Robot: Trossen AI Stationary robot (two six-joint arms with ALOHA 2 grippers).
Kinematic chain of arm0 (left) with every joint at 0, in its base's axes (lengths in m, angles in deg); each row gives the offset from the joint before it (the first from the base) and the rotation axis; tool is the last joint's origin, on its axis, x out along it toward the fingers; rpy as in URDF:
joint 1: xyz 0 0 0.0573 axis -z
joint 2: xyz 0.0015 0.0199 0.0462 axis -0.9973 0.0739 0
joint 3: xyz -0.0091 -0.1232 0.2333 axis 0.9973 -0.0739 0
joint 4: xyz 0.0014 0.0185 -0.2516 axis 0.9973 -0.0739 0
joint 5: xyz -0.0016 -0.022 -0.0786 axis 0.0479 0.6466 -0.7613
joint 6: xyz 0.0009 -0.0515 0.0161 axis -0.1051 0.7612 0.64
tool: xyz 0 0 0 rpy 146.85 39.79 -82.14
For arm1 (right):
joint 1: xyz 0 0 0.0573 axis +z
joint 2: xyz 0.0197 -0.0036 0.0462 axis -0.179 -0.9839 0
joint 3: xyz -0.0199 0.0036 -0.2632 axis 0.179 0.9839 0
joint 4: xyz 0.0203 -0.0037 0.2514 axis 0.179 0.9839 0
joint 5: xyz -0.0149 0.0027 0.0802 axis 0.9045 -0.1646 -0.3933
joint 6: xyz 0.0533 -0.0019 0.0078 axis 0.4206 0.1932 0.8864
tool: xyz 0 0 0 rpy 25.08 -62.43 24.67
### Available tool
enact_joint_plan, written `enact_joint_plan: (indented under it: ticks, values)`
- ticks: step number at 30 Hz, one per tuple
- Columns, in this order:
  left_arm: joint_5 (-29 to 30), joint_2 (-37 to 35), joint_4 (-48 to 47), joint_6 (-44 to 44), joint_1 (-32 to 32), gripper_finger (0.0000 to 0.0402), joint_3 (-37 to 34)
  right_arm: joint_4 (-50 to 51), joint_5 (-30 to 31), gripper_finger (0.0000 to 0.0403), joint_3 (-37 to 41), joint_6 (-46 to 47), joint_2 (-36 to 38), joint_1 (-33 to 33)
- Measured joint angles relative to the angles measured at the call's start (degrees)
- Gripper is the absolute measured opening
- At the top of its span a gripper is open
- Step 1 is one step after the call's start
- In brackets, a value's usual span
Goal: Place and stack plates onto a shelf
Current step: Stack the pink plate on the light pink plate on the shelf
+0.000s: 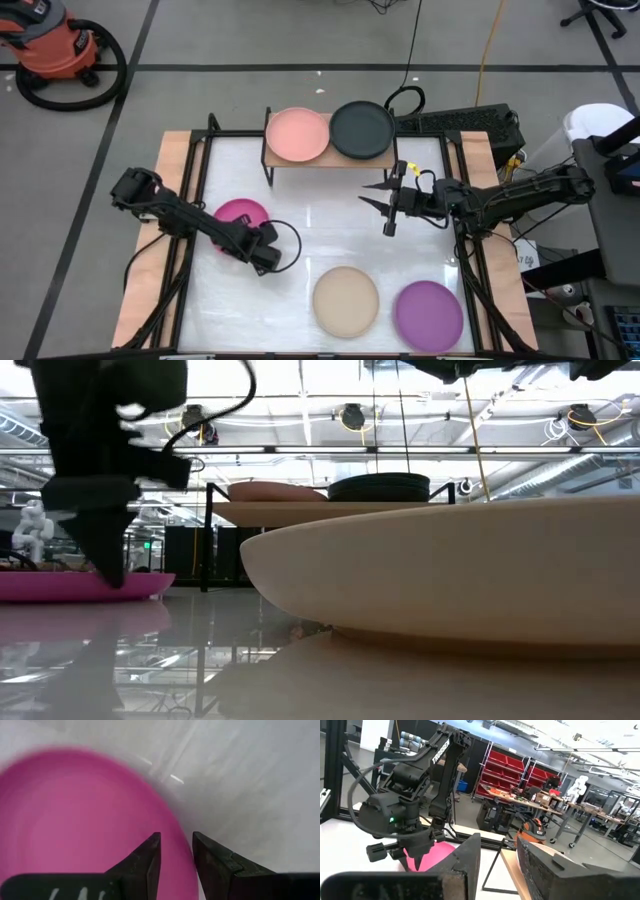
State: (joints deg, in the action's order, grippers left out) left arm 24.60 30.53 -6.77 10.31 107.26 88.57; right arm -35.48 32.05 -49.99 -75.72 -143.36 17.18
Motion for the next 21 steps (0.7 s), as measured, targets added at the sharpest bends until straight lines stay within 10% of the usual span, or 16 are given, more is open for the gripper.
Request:
enact_joint_plan:
  ticks: [10, 21]
  values:
    - [-2.98, -0.31, 4.71, -0.32, 0.01, 0.0105, -6.42, 0.33, 0.02, 0.011, 0.0, 0.17, -0.01, -0.02]
    - [-3.87, 0.01, -3.66, -14.28, 5.88, 0.0011, 7.86, 0.59, 0.02, 0.011, 0.0, 1.46, -0.02, -0.02]
